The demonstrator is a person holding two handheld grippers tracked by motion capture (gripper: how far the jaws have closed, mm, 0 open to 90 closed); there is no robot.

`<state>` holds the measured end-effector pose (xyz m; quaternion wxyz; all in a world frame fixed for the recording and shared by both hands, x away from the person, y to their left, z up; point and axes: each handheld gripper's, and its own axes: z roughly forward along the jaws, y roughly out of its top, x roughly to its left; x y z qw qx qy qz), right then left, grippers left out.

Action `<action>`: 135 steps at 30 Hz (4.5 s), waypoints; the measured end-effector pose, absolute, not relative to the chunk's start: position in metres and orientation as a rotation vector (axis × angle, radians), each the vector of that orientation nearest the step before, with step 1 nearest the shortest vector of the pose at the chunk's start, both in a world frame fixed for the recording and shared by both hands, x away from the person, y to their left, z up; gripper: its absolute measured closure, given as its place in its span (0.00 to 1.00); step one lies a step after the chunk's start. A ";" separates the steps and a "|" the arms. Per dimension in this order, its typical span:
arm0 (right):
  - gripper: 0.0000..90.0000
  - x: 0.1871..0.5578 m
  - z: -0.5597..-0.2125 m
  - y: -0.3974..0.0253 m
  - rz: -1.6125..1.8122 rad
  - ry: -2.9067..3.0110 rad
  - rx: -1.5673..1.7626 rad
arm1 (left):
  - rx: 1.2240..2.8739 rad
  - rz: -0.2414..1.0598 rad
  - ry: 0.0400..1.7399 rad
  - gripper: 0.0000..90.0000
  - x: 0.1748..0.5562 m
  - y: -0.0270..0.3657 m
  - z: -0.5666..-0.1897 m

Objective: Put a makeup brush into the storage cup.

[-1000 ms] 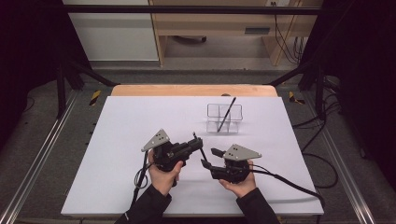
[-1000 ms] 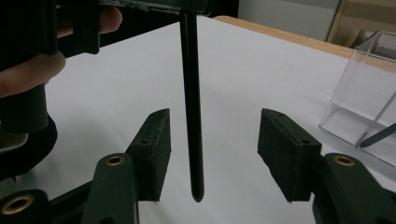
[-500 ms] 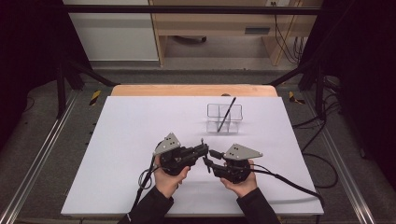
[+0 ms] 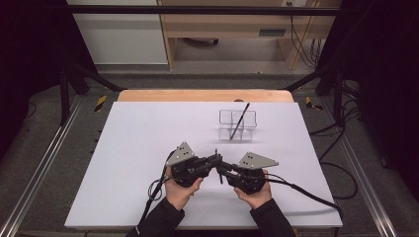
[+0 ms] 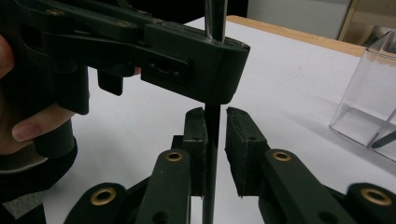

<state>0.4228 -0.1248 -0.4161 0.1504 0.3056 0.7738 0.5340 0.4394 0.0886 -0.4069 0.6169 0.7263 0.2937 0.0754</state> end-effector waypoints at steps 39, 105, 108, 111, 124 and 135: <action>0.94 0.429 -0.413 -0.145 1.521 2.164 0.965 | 1.725 0.340 0.721 0.22 0.436 0.164 -0.394; 0.94 0.518 -0.345 -0.169 1.523 1.781 1.163 | 1.822 0.467 0.906 0.13 0.437 0.233 -0.428; 0.94 0.524 -0.344 -0.170 1.519 1.763 1.179 | 1.824 0.470 0.909 0.13 0.438 0.233 -0.428; 0.94 0.530 -0.345 -0.170 1.512 1.750 1.197 | 1.826 0.473 0.912 0.13 0.438 0.233 -0.428; 0.94 0.553 -0.352 -0.168 1.492 1.708 1.243 | 1.827 0.473 0.916 0.13 0.439 0.234 -0.429; 0.94 0.569 -0.362 -0.164 1.468 1.689 1.279 | 1.832 0.475 0.915 0.13 0.439 0.233 -0.429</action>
